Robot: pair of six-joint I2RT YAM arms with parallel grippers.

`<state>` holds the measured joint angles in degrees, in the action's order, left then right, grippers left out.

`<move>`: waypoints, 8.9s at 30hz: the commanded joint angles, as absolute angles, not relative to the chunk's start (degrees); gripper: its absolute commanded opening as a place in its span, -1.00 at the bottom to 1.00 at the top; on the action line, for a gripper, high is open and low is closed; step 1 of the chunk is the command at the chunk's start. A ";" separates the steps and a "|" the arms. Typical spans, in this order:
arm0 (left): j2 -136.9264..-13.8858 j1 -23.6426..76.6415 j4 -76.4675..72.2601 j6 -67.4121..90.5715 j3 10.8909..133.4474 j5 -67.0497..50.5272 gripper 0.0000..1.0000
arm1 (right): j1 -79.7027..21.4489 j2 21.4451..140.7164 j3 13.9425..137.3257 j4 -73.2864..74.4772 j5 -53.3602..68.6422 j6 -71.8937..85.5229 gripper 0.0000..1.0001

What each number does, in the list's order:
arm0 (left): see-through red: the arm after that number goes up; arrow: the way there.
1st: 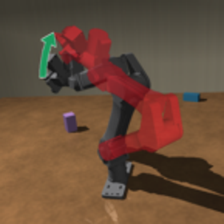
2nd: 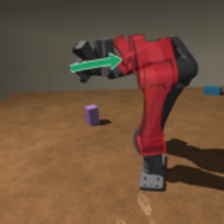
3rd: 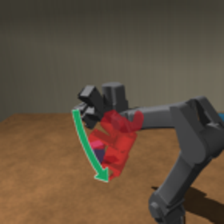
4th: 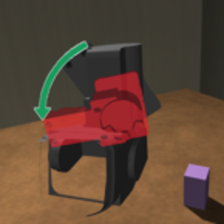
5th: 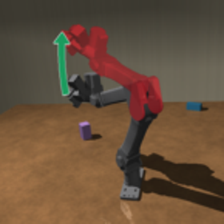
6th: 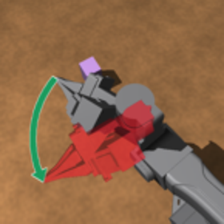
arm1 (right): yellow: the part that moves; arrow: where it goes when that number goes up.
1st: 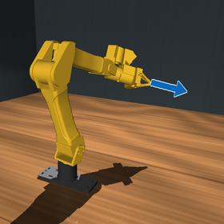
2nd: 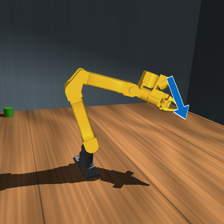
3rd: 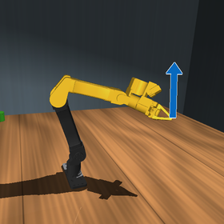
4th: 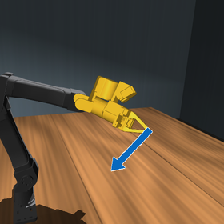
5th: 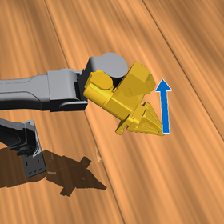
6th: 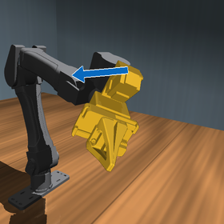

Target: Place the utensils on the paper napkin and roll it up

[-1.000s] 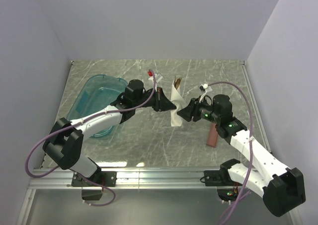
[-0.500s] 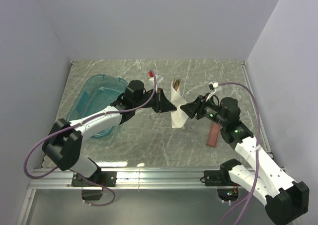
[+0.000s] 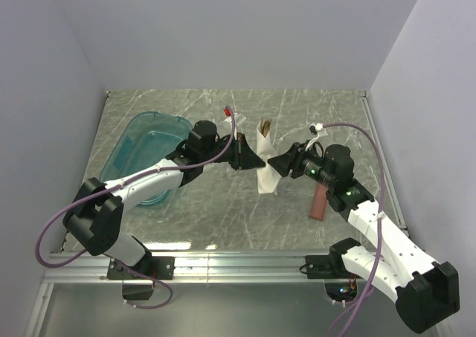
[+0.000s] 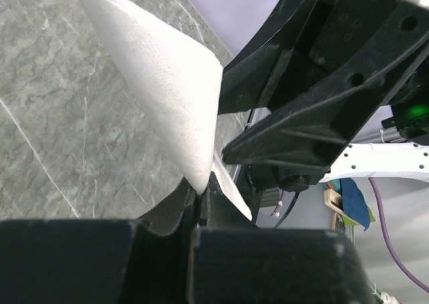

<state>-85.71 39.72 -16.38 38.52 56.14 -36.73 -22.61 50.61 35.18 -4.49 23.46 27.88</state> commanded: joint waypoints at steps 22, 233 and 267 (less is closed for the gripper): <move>-80.33 40.17 -23.64 39.55 58.45 -41.48 -0.99 | -22.41 50.27 28.13 -18.37 38.41 30.50 0.21; -83.32 19.87 25.44 30.06 80.32 -8.50 0.78 | -18.81 64.60 44.55 -21.19 42.28 35.95 -1.00; -117.30 33.37 37.62 35.94 103.07 -6.15 -0.99 | -18.19 54.50 43.86 -5.72 35.34 29.97 -1.00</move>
